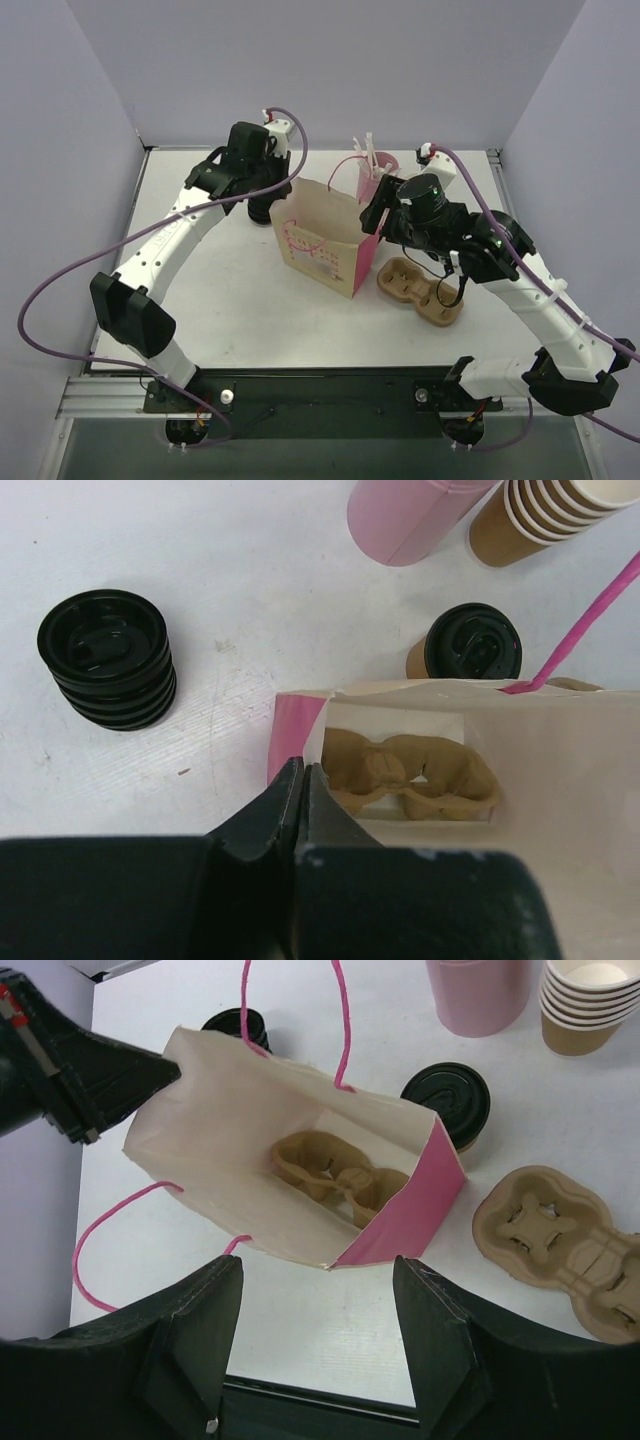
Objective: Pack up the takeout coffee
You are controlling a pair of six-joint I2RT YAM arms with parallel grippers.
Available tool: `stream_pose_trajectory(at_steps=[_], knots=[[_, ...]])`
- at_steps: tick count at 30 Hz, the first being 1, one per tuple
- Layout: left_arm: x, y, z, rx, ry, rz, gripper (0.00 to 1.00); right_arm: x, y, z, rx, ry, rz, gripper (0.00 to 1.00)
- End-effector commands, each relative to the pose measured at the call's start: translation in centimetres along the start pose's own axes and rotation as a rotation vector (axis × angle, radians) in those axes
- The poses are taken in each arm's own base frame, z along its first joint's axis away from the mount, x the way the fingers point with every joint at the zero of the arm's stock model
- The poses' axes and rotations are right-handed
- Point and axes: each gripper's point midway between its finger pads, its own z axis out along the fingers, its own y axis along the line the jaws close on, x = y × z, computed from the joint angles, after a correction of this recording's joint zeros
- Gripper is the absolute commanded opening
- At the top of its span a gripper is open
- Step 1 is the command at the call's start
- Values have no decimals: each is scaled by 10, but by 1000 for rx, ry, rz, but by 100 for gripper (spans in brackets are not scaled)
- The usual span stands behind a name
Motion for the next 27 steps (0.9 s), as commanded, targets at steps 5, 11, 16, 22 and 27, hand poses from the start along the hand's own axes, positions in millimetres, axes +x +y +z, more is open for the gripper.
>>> stream_pose_trajectory(at_steps=[5,11,16,22,27], knots=[[-8,-3,-81,-21,-92,-110,0,-19,-20,2,46,-29,-36,62],[13,1,-123,-47,-115,-151,0,-30,-25,14,85,-40,-72,64],[49,8,-128,-59,-82,-146,0,-16,-42,54,151,55,-152,70],[74,2,-137,-3,-117,-89,0,-7,-64,102,205,144,-203,75],[79,11,-138,-63,-104,-118,0,11,-80,138,192,237,-245,78]])
